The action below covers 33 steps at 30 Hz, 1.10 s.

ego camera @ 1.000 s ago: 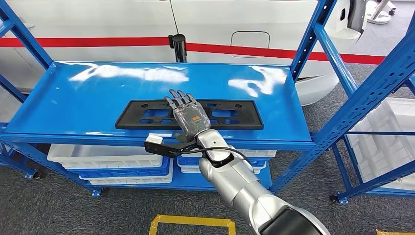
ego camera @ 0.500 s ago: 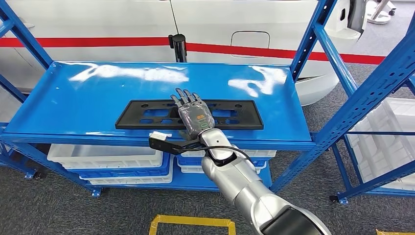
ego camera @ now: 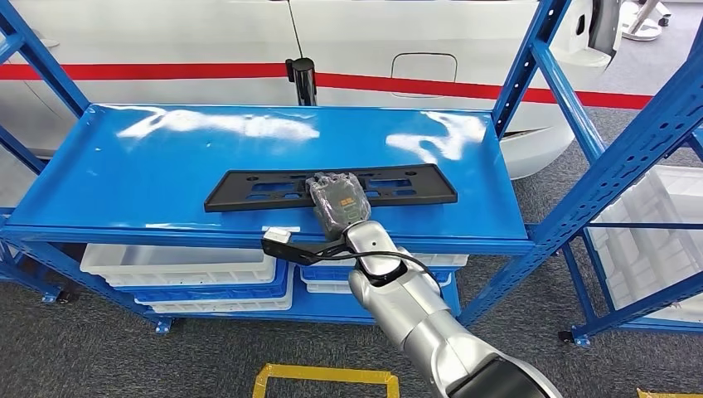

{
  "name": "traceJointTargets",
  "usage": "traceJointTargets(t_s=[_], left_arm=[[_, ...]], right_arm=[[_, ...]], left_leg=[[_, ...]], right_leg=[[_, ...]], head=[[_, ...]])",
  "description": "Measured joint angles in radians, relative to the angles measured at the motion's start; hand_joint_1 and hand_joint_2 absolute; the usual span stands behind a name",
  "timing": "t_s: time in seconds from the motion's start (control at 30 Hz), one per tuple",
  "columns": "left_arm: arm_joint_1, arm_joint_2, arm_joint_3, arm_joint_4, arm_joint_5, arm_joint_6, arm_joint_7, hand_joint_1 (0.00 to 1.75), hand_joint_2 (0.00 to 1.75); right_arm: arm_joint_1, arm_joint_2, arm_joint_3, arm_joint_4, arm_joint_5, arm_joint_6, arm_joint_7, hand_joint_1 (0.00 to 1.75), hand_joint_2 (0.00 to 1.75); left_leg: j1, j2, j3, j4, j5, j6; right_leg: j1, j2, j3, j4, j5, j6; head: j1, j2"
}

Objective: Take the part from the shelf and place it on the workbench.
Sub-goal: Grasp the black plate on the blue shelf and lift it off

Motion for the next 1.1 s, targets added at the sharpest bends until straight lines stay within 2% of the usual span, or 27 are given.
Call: traceJointTargets(t_s=[0.37,0.63,0.73,0.83,0.9,0.97,1.03,1.1], left_arm=[[-0.002,0.001,0.000,0.000,-0.015,-0.004,-0.001,0.00,0.00],[-0.006,0.001,0.000,0.000,-0.031,-0.007,-0.016,0.00,0.00],[-0.011,0.001,0.000,0.000,-0.042,-0.022,-0.098,0.00,0.00],[-0.021,0.001,0.001,-0.001,-0.051,-0.028,-0.285,0.00,0.00],[-0.030,0.000,0.004,-0.001,-0.049,-0.020,-0.397,0.00,0.00],[-0.039,-0.001,0.013,-0.002,-0.045,-0.021,-0.436,0.00,0.87],[-0.044,-0.002,0.023,-0.002,-0.042,-0.029,-0.424,0.00,1.75],[-0.044,-0.002,0.034,-0.002,-0.033,-0.033,-0.406,0.00,1.75]], right_arm=[[0.011,-0.015,0.006,-0.008,0.145,-0.020,0.054,1.75,1.75],[0.010,-0.025,0.038,-0.009,0.157,-0.053,0.106,1.75,1.75],[0.010,-0.045,0.078,-0.024,0.157,-0.090,0.161,1.75,1.75],[0.013,-0.092,0.133,-0.115,0.157,-0.150,0.229,1.75,1.75],[0.022,-0.129,0.160,-0.231,0.157,-0.182,0.239,1.75,1.75],[0.044,-0.155,0.165,-0.373,0.157,-0.195,0.194,1.75,1.75],[0.080,-0.166,0.155,-0.515,0.156,-0.203,0.112,1.75,1.75],[0.121,-0.167,0.135,-0.647,0.147,-0.226,0.027,1.75,1.75]], left_leg=[[0.000,0.000,0.000,0.000,0.000,0.000],[0.000,0.000,0.000,0.000,0.000,0.000],[0.000,0.000,0.000,0.000,0.000,0.000],[0.000,0.000,-0.001,0.000,0.000,0.000],[0.000,0.000,-0.001,0.001,0.000,0.000],[0.000,0.000,-0.001,0.001,0.000,0.000],[0.000,0.000,-0.001,0.001,0.000,0.000],[0.000,0.000,-0.001,0.001,-0.001,-0.001]], right_leg=[[0.000,0.000,0.000,0.000,0.000,0.000],[0.000,0.000,0.000,0.000,0.000,0.000],[0.000,0.000,0.000,0.000,0.000,0.000],[0.000,-0.001,0.000,0.000,0.000,0.000],[0.000,-0.001,0.000,0.000,0.001,0.000],[0.000,-0.001,0.000,0.000,0.001,0.001],[0.000,-0.001,0.000,0.000,0.000,0.000],[0.000,-0.002,-0.001,0.000,0.000,0.000]], head=[[0.000,0.000],[0.000,0.000],[0.000,0.000],[0.000,0.000],[0.000,0.000],[0.000,0.000],[0.000,0.000],[0.000,0.000]])
